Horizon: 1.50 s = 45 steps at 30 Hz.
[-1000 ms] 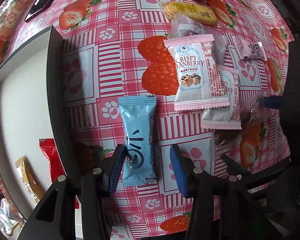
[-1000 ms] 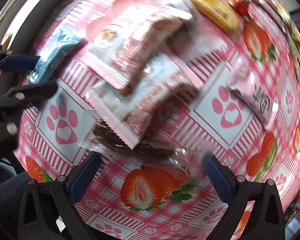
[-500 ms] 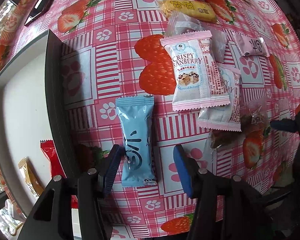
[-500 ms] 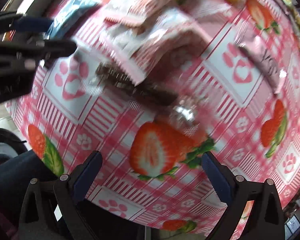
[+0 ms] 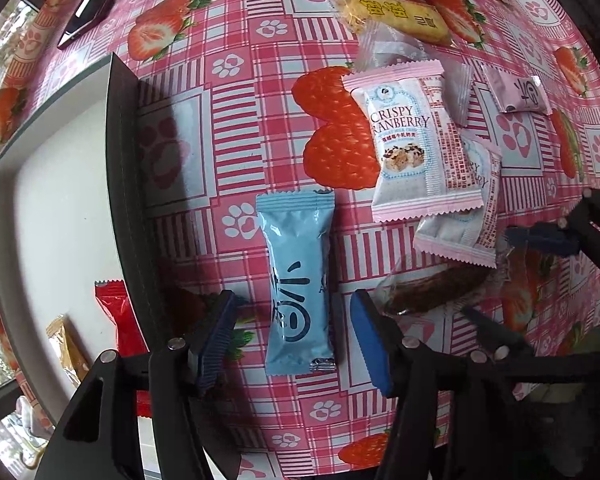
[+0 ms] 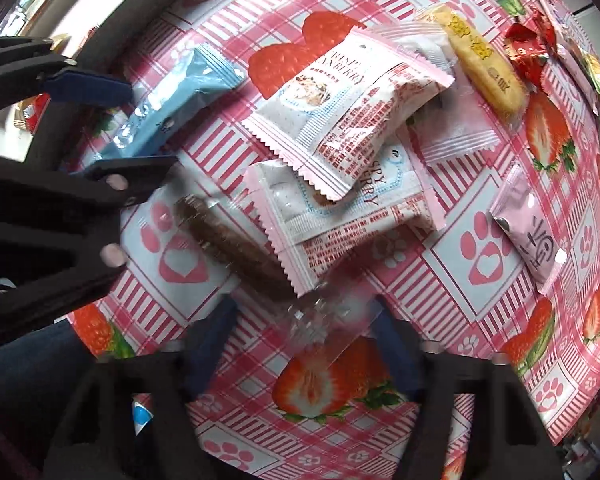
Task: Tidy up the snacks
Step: 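Grip the blue snack with the left tool while the right tool grips the brown stick snack, then carry both snacks into the white tray and open both tools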
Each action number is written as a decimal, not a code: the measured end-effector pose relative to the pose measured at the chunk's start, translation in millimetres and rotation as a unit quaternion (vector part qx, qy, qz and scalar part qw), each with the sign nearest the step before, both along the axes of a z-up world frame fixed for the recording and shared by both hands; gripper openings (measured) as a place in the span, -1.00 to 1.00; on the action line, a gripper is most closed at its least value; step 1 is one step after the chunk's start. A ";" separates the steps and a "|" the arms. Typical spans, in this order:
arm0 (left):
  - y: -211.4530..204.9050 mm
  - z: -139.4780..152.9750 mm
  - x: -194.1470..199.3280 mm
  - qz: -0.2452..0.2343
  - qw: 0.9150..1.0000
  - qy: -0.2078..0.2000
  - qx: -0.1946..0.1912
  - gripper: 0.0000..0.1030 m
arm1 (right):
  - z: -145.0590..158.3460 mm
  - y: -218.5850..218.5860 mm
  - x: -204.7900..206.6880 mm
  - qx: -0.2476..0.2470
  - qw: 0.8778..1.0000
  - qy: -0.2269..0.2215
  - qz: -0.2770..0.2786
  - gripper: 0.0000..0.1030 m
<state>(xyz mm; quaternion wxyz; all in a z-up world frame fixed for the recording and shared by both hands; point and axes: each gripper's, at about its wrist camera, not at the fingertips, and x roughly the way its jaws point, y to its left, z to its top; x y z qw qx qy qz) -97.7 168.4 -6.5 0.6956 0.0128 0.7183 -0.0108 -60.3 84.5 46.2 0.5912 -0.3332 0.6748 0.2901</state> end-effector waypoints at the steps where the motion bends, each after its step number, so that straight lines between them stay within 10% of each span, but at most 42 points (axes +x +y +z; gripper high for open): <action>1: -4.4 0.4 0.5 -0.003 1.000 -0.004 0.001 0.16 | 1.7 -6.3 -2.6 -0.002 1.000 0.007 -0.011 -0.11; 4: -8.3 5.1 4.5 -0.007 1.000 -0.013 -0.009 -0.48 | 7.3 -19.4 3.6 0.014 0.997 0.025 -0.067 -0.43; 12: 9.9 7.6 -4.9 0.003 0.999 -0.007 -0.044 -0.51 | 6.9 -61.5 4.8 0.020 0.988 0.074 -0.137 -0.47; 13: 10.2 7.0 -10.0 0.003 0.999 -0.006 -0.045 -0.51 | 10.6 -66.4 -6.7 0.017 0.989 0.068 -0.126 -0.41; 15: 14.6 8.4 -17.8 0.006 0.999 -0.003 -0.050 -0.51 | 15.4 -59.9 -16.8 0.016 0.994 0.047 -0.099 0.51; 20: 22.7 11.3 -30.1 0.015 0.998 0.003 -0.061 -0.51 | 28.4 -10.1 -41.6 0.015 1.000 0.005 -0.008 0.62; 29: 33.9 32.4 -46.9 0.026 0.997 -0.015 -0.078 -0.51 | 12.6 44.8 -47.2 0.004 1.000 0.021 -0.004 -0.14; 37: 66.9 63.8 -50.0 0.047 0.994 -0.046 -0.085 -0.51 | 31.7 16.5 -40.3 0.066 0.982 0.093 -0.148 -0.14; 45: 105.4 81.1 -56.5 0.093 0.990 -0.078 -0.073 -0.51 | 63.0 31.2 -23.5 0.116 0.971 0.107 -0.179 -0.14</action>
